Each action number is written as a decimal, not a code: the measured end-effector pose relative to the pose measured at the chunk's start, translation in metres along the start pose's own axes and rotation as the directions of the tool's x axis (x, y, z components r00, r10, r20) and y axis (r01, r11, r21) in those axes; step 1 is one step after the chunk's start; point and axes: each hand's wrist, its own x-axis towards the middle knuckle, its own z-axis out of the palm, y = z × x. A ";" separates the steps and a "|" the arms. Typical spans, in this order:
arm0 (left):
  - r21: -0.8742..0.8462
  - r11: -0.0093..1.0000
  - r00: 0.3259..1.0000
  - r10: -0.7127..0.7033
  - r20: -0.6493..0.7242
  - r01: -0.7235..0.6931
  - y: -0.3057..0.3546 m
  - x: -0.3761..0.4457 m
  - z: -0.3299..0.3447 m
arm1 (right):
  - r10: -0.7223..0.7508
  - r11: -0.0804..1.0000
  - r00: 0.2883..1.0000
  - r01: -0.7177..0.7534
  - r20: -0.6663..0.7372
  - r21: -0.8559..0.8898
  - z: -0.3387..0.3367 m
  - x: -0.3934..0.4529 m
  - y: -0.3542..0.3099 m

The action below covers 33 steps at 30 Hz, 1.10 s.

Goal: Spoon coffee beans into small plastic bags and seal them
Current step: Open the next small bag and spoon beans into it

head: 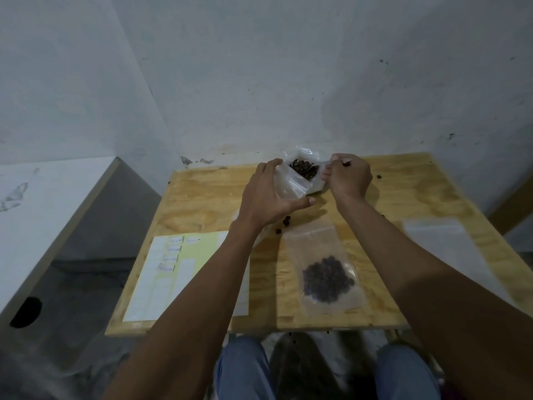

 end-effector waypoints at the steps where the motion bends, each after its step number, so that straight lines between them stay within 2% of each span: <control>1: -0.009 1.000 1.000 -0.001 0.008 0.001 0.000 0.001 0.001 | -0.021 1.000 1.000 0.021 0.008 -0.003 -0.002 0.002 0.001; 5: -0.049 0.999 1.000 0.004 0.030 -0.002 0.003 0.001 0.006 | -0.019 1.000 0.995 0.017 0.101 0.014 -0.002 0.005 0.006; 10: -0.056 0.998 0.999 0.008 0.041 -0.006 0.003 0.001 0.007 | -0.083 0.981 0.976 0.116 0.203 -0.157 0.012 0.004 0.005; 12: -0.052 0.999 0.999 0.011 0.035 -0.009 0.002 0.002 0.007 | -0.097 0.974 0.976 0.134 0.196 -0.184 0.015 0.003 0.002; 16: -0.048 0.999 1.000 -0.007 0.023 0.008 -0.004 0.003 0.006 | -0.114 0.986 0.986 0.128 0.123 -0.107 0.007 0.010 0.000; 20: -0.068 0.998 1.000 -0.015 0.010 0.016 -0.008 0.003 0.008 | -0.165 0.979 0.985 0.169 0.045 -0.110 -0.010 0.016 0.007; 23: -0.077 0.997 1.000 -0.006 0.006 0.007 -0.006 0.005 0.011 | -0.096 0.991 0.995 0.099 0.035 -0.086 -0.014 0.015 0.016; 26: -0.065 0.998 1.000 -0.004 0.012 0.005 -0.006 0.007 0.014 | -0.012 0.998 0.995 0.019 0.096 -0.065 -0.012 0.014 0.020; 30: -0.048 0.999 1.000 0.015 -0.001 -0.015 -0.006 0.009 0.018 | 0.125 0.992 0.979 -0.118 0.160 -0.050 -0.007 0.014 0.017; 33: -0.040 0.999 1.000 0.021 -0.005 -0.021 -0.006 0.009 0.017 | 0.217 0.976 0.964 -0.218 0.157 -0.009 -0.008 0.017 0.013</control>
